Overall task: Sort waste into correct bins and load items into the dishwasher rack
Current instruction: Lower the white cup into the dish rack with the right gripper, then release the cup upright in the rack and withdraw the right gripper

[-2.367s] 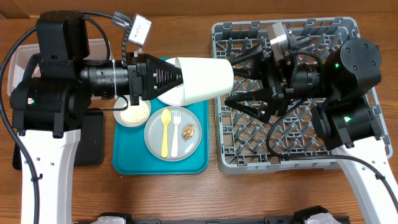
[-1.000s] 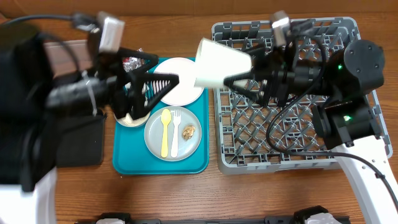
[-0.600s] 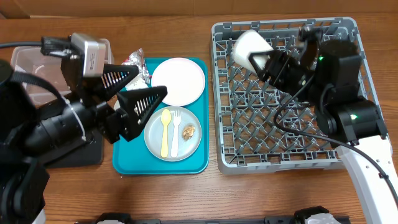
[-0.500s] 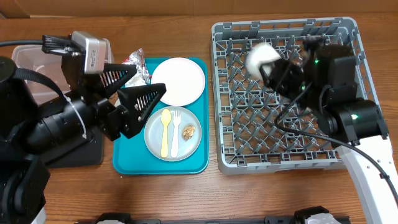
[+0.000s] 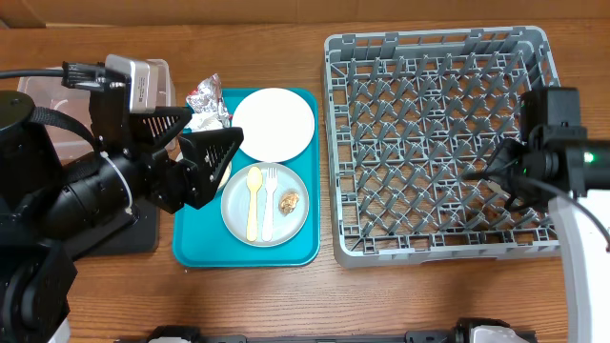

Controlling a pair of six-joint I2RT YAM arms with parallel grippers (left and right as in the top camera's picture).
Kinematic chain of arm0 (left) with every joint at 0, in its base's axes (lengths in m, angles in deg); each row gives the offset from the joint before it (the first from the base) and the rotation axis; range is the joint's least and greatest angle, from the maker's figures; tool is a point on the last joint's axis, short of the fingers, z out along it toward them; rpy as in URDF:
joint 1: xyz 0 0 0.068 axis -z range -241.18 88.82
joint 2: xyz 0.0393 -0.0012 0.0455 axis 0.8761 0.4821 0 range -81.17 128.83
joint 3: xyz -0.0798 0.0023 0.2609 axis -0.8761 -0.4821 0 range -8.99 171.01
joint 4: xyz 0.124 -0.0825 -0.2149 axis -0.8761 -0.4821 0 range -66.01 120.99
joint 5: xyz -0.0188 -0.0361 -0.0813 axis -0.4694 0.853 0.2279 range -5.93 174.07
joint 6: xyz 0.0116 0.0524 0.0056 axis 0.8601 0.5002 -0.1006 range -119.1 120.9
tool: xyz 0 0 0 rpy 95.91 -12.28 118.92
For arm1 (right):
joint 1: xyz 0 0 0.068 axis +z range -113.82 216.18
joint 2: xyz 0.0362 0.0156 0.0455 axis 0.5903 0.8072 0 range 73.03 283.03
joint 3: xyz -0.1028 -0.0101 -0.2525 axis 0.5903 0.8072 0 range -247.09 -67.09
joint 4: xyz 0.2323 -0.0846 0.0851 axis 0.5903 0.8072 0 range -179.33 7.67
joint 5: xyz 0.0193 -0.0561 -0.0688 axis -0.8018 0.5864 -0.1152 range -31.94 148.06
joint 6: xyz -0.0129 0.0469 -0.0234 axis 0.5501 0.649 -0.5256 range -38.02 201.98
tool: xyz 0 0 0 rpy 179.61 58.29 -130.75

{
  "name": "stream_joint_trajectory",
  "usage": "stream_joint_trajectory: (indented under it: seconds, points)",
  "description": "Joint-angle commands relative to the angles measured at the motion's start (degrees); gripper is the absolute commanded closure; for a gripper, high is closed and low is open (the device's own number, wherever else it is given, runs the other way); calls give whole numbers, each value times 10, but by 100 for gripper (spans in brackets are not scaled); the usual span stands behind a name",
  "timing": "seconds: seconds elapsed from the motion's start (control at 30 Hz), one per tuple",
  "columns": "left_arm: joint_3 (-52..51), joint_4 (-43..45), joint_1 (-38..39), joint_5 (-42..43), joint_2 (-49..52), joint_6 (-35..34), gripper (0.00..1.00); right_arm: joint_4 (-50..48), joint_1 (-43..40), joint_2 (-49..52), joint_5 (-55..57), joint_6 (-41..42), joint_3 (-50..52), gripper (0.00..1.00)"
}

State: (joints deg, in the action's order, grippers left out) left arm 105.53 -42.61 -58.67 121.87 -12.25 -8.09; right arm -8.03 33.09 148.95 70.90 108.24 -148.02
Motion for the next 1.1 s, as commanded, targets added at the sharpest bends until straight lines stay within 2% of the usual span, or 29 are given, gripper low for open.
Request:
stream_joint_trajectory:
  seconds: [0.0, 0.13, 0.27, 0.33, 0.5, 0.77, 1.07]
  points:
    - [1, -1, -2, -7, 3, 5, 15, 0, -23, 50, -50, -53, -10, 66]
    - [1, -4, -2, -8, 5, 5, 14, -6, -23, 124, -106, -85, -9, 66]
    - [1, -11, -2, -8, 8, 5, 13, -10, -23, 174, -106, -83, -8, 67]
    - [1, -13, -2, -8, 8, 5, 12, -8, -23, 181, -105, -83, -7, 67]
    - [1, -14, -2, -8, 8, 5, 12, -4, -23, 181, -106, -80, -4, 58]
    - [1, -16, -2, -8, 8, 5, 12, 13, -23, 181, -54, -64, -4, 58]
    - [1, -16, -2, -7, 8, 4, 12, -12, -23, 181, -92, -68, -4, 57]
